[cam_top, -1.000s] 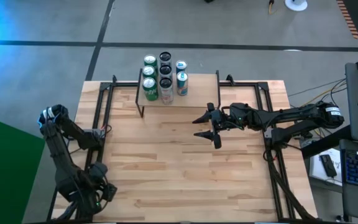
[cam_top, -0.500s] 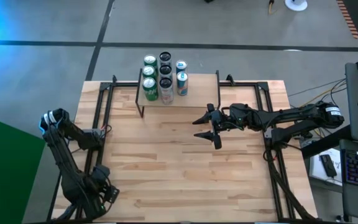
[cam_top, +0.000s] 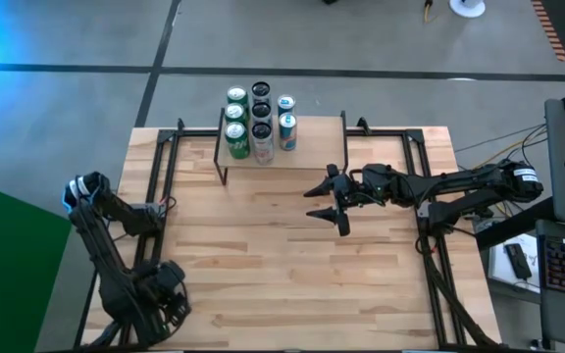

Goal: Place canned beverage on shelf
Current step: Put the blue soda can on the shelf aligned with other blue soda cans

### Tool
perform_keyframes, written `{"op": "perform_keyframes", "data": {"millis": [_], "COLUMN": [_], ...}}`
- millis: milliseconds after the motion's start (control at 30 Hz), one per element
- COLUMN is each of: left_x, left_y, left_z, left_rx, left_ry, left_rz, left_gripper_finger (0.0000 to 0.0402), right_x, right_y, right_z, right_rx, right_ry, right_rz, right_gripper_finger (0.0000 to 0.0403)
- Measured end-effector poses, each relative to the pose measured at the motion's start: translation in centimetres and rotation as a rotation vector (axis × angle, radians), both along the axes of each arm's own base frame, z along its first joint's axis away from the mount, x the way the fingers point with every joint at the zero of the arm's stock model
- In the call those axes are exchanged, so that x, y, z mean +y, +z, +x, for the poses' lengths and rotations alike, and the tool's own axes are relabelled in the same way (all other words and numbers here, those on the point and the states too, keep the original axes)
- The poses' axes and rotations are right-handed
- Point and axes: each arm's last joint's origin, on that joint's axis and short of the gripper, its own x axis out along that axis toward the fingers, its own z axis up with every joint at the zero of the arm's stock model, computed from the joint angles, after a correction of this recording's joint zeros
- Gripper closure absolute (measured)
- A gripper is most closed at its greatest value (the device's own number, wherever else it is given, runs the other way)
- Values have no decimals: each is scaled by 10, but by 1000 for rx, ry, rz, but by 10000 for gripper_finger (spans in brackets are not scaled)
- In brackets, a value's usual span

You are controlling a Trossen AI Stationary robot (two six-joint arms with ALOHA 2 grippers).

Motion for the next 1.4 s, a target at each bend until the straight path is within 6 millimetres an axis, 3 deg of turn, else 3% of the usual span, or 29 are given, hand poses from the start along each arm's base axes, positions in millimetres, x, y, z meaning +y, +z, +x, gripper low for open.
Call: {"op": "perform_keyframes", "data": {"millis": [200, 667, 1000, 1400], "left_x": [5, 37, 55, 79], "left_y": [-3, -3, -1, 3], "left_z": [16, 71, 92, 99], "left_rx": [-136, -141, -174, -153], "left_ry": [-238, -477, -440, -346], "left_rz": [149, 253, 284, 358], "left_gripper_finger": [157, 160, 154, 61], "right_x": [2, 7, 7, 7], "right_y": [0, 0, 0, -2], "right_z": [0, 0, 0, 0], "right_rx": [0, 0, 2, 19], "right_ry": [-11, -12, -20, -20], "right_rz": [1, -1, -2, 1], "right_gripper_finger": [154, 154, 154, 154]}}
